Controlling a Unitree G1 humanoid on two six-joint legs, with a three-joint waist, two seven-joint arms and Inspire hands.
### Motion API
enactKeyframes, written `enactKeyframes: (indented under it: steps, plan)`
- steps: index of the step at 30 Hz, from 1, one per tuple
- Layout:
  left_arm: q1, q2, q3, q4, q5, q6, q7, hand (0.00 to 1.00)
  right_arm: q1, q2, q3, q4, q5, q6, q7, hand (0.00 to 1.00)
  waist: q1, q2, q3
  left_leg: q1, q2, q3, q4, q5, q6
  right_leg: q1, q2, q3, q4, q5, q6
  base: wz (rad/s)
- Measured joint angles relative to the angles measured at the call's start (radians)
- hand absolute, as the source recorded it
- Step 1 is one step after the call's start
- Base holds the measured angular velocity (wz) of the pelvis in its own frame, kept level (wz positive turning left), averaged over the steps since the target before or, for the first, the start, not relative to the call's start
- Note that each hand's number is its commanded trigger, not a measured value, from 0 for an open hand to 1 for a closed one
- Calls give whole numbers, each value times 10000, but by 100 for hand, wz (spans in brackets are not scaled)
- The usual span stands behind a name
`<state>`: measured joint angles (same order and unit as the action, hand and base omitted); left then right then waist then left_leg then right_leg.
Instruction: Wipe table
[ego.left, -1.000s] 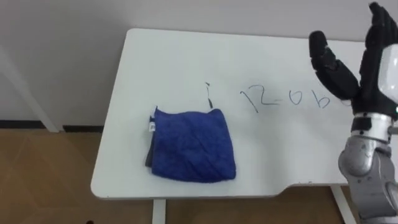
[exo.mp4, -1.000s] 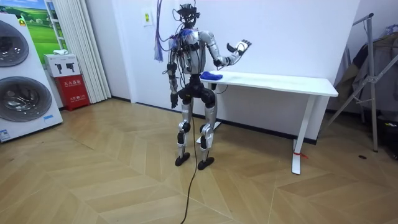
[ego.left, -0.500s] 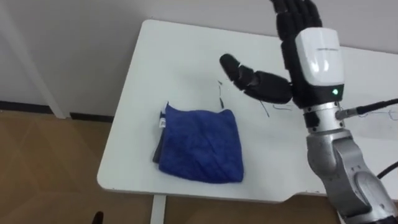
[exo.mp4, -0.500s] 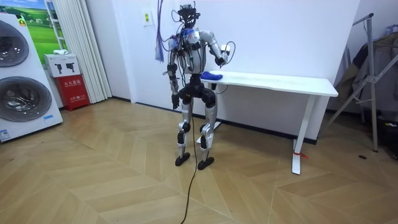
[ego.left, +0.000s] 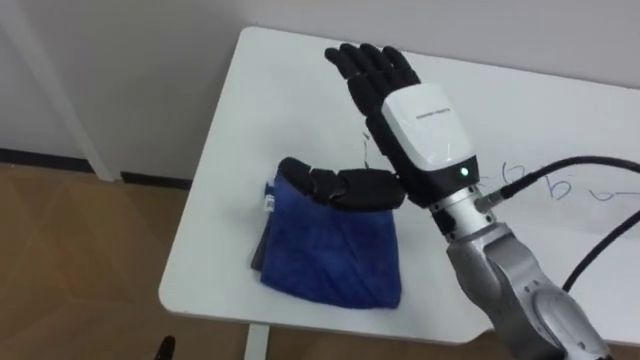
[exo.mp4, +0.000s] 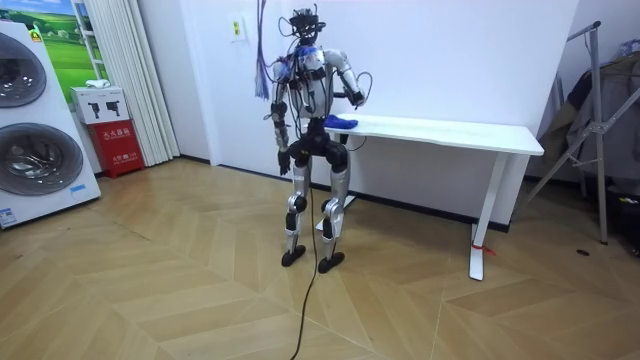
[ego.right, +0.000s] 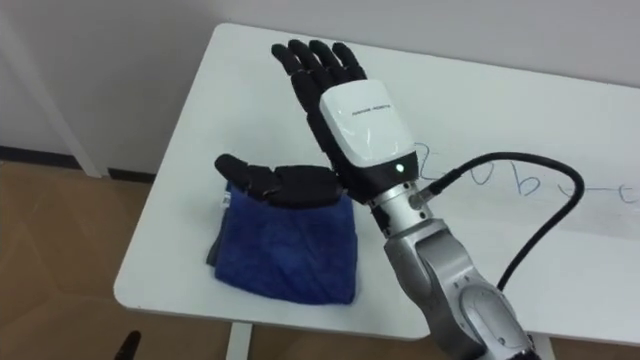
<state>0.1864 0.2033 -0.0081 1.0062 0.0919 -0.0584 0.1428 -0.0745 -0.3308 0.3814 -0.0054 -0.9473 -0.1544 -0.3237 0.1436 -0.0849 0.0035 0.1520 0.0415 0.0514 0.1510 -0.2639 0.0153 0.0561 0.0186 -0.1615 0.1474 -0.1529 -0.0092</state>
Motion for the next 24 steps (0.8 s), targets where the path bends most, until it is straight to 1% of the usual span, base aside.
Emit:
enactKeyframes:
  steps: [3, 5, 7, 8, 9, 10, 11, 12, 13, 14, 15, 16, 17, 18, 19, 20, 21, 24]
  plan:
    - [15, -2, 0, 5, 0, -99, 11, 0, 366, 9, 341, 781, -74, 6, 6, 0, -19, 48, 11, 100, -26, 0, 56, 0, 0, 257, -13, 224, -163, 3, -1, 1]
    - [9, -1, 7, 5, 109, -207, 12, 0, 864, 5, 389, 1118, -256, -7, 67, 0, -51, 155, -18, 199, -12, -33, 49, 0, 0, 397, -5, 212, -164, 2, 0, 12]
    - [31, -1, 22, 5, 164, -275, 11, 0, 1164, 5, 386, 1162, -377, -17, 115, 0, -73, 224, -15, 283, -16, -28, 87, 0, -1, 489, -15, 232, -170, 2, 0, 5]
    - [36, 0, 35, 6, 203, -291, 12, 0, 1232, 8, 387, 1168, -397, -46, 128, 0, -66, 205, -21, 264, -36, 16, 203, -1, -2, 540, -111, 276, -192, 4, -3, 4]
    - [75, 23, 29, 59, 204, -315, 8, 0, 1329, 61, 392, 1235, -392, -94, 136, 0, -88, -55, 81, -220, -235, 76, 1293, -6, -141, 775, -484, 887, -377, 25, -12, 23]
    - [3, -13, -92, 76, 171, -357, -3, 0, 1366, 104, 368, 1519, -349, -152, 99, 0, -133, -392, 142, -953, -454, 243, 1643, -164, -320, 842, -870, 1878, -456, 38, 14, 71]
    - [-265, -76, -396, 30, 189, -423, -9, 0, 1401, 38, 174, 1763, -266, -169, 79, 0, -186, -242, 49, -1689, -339, 259, 516, 531, -385, 669, -997, 1852, -320, -68, 236, 69]
    - [-401, -65, -505, 42, 198, -478, -7, 0, 1386, 76, 95, 2001, -304, -152, 95, 0, -113, -358, 67, -1800, -389, 537, 586, 887, 68, 561, -1156, 1882, -220, -216, 479, 36]
    - [-410, -108, -564, 39, 200, -544, 28, 0, 1366, 104, 98, 2270, -573, -71, 229, 0, 207, -334, 59, -1570, -445, 743, 368, 998, 112, 509, -1221, 1557, -128, -272, 697, -14]
    - [-389, -107, -588, 67, 200, -544, 28, 0, 1377, 107, 97, 2305, -741, -73, 235, 0, 290, -292, 86, -1507, -453, 730, 350, 998, 112, 501, -1234, 1318, -107, -268, 728, -34]
    - [-293, -84, -586, 118, 210, -539, 31, 0, 1371, 109, 98, 2287, -1047, -105, 237, 0, 382, -256, 108, -1405, -460, 422, 346, 999, 112, 414, -1187, 926, -154, -251, 748, -34]
    - [-174, -30, -532, 143, 235, -534, 29, 0, 1365, 109, 97, 2238, -1274, -189, 229, 0, 395, -235, 121, -1290, -461, -128, 287, 998, 111, 181, -1070, 676, -306, -118, 711, -38]
    - [-117, 3, -487, 152, 306, -533, 28, 0, 1370, 105, 97, 2235, -1368, -212, 205, 0, 389, -234, 121, -1213, -469, -292, 248, 994, 105, 71, -1038, 484, -370, -41, 537, -24]
    - [45, -5, -481, 148, 365, -529, -3, 0, 1457, 88, 98, 2253, -1598, -210, 198, 0, 257, -139, 52, -1078, -446, -356, 166, 989, 86, 194, -1042, 152, -246, 49, 489, 0]
    - [104, -27, -460, 148, 366, -529, -52, 0, 1542, 84, 64, 2299, -1710, -179, 188, 0, 75, -121, 9, -937, -468, -276, 60, 997, 72, 345, -1002, 46, -231, 51, 487, 11]
    - [102, -39, -436, 143, 366, -531, -82, 0, 1575, 76, 40, 2337, -1773, -174, 189, 0, -2, -80, 30, -864, -480, -246, -13, 1009, 53, 392, -970, 29, -231, 51, 487, 12]
    - [43, -45, -389, 129, 365, -532, -169, 0, 1719, 77, -62, 2337, -1949, -178, 190, 0, -66, -56, 28, -816, -470, -243, -83, 1019, 36, 425, -892, -20, -271, 49, 485, 0]
    - [-33, -44, -331, 11, 363, -534, -266, 0, 1982, 77, -124, 2338, -2006, -181, 192, 0, -104, -73, 20, -800, -469, -239, -95, 1019, 35, 423, -883, -27, -274, 48, 483, -1]
